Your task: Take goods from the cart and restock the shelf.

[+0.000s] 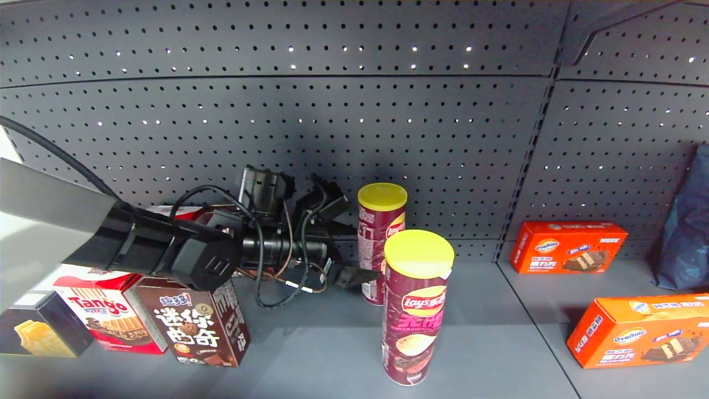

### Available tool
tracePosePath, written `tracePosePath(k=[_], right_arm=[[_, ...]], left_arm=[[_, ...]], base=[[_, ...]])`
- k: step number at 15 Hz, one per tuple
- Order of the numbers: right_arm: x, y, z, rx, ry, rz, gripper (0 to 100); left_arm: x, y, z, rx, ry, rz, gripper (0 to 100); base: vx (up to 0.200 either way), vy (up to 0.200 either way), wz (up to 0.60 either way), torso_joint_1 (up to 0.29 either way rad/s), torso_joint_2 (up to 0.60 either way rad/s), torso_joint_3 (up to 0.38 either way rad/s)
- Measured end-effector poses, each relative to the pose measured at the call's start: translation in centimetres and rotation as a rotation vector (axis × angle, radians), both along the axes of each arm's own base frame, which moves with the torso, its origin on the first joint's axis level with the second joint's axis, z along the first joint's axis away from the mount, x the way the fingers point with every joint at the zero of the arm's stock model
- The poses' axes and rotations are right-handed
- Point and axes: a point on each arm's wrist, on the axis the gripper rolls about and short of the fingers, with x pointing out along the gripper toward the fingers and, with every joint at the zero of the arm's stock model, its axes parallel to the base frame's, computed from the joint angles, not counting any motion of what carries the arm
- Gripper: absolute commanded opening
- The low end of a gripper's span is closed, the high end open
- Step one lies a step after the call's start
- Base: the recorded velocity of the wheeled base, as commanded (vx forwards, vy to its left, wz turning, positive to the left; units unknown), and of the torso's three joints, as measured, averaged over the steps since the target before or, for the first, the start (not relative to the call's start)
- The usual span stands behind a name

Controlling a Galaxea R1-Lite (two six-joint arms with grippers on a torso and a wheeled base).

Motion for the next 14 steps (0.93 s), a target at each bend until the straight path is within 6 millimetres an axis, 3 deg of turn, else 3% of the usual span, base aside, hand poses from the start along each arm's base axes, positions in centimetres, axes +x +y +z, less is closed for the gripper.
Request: tracePosePath(k=[4,14], right_arm=[[0.0,0.0,0.0,0.0,0.0,-0.001,100],[0.0,0.0,0.0,0.0,0.0,0.0,100]], left_arm=[[-1.0,1.1,0.9,0.012,-0.051,0.077,100],[-1.4,1.3,1.4,0.047,-0.071,0.173,100]], base=[[0.0,0.0,0.0,0.0,0.0,0.0],[0.0,0.0,0.0,0.0,0.0,0.0]])
